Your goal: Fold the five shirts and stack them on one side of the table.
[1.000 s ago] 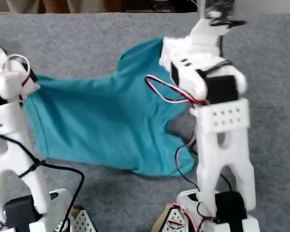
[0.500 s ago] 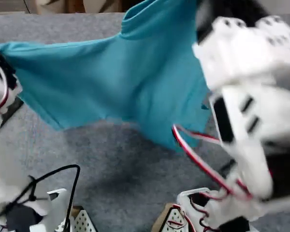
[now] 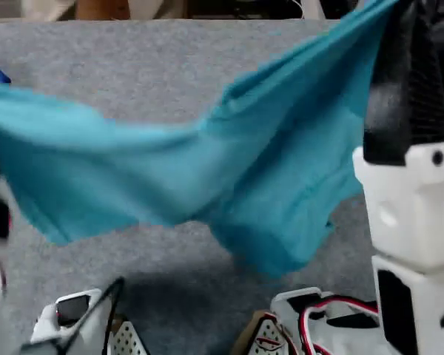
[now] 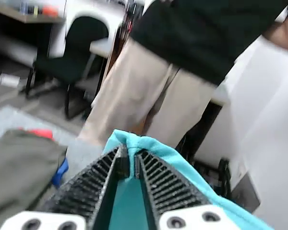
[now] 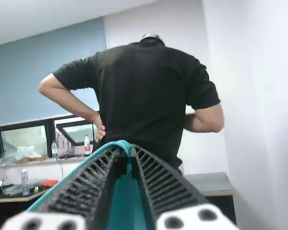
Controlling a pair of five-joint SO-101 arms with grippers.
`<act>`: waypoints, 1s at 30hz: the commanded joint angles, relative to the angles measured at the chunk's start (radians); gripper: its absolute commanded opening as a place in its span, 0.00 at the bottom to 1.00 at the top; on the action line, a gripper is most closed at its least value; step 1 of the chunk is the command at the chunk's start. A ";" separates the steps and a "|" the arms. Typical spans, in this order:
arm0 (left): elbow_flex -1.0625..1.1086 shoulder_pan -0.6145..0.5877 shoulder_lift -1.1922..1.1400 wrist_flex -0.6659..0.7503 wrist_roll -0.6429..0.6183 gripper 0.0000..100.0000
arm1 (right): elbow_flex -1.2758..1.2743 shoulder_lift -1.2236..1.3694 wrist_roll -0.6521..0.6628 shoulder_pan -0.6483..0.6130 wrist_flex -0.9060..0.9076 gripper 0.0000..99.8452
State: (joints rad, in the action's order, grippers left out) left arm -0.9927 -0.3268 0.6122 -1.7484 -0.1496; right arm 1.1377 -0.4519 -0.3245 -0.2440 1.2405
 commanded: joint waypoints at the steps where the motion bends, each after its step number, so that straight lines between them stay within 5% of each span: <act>1: 0.078 0.008 0.035 -0.009 0.000 0.02 | 0.015 0.002 0.014 -0.001 0.003 0.00; 5: 0.224 0.008 0.028 0.000 0.002 0.02 | -0.119 0.028 0.000 -0.007 0.066 0.00; 9: 0.493 0.008 -0.024 0.160 -0.005 0.02 | -0.361 0.074 -0.087 -0.004 0.055 0.00; 13: 0.819 0.008 -0.082 0.462 0.000 0.02 | -0.636 0.157 -0.101 -0.004 -0.132 0.00; 21: 1.323 0.009 -0.309 1.292 -0.006 0.02 | -1.040 0.443 -0.046 -0.002 -0.844 0.00; 26: 1.378 0.006 -0.567 1.780 -0.003 0.02 | -0.989 0.657 0.008 -0.001 -1.106 0.00; 30: 1.266 0.006 -0.765 1.961 0.000 0.02 | -0.846 0.785 0.046 0.015 -1.126 0.00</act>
State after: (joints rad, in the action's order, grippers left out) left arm 0.3728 -0.3237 -0.0614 0.0575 -0.1527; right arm 0.1619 0.2862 -0.3015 -0.2424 0.1680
